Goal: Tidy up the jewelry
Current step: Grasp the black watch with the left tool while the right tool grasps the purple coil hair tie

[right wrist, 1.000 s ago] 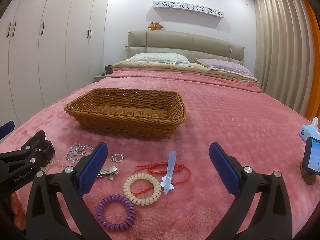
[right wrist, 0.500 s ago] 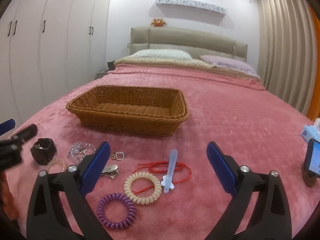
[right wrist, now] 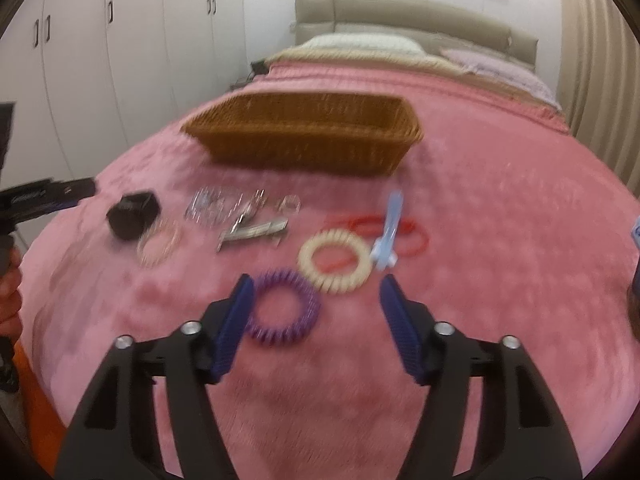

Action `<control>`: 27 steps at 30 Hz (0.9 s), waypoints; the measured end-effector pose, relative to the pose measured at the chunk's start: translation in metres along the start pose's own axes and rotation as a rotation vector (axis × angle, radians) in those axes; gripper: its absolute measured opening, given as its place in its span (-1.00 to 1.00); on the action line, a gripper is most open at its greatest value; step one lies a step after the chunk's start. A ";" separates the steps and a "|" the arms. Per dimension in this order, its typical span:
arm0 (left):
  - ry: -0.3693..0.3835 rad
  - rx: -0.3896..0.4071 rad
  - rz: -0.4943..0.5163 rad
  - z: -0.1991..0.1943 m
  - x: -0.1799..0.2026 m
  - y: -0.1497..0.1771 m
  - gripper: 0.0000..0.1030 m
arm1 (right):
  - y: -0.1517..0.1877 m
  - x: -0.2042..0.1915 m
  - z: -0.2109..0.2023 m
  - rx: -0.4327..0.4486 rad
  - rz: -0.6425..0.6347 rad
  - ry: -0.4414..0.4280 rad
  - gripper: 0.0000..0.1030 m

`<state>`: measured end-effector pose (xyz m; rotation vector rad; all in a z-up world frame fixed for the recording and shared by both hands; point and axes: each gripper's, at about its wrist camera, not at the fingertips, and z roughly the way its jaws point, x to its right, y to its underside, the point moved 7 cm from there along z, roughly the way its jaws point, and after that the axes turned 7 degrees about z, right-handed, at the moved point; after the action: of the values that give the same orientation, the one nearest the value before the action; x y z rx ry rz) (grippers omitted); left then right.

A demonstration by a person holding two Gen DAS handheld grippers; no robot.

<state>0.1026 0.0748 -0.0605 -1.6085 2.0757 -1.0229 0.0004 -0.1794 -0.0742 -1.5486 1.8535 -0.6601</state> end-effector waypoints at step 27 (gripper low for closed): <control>0.077 -0.164 0.004 0.059 -0.003 -0.005 -0.72 | 0.006 -0.003 0.036 -0.135 0.021 0.040 -0.79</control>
<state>0.1445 0.0568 -0.0985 -1.6649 2.2652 -0.9491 0.0229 -0.1748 -0.1028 -1.6094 1.9770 -0.5703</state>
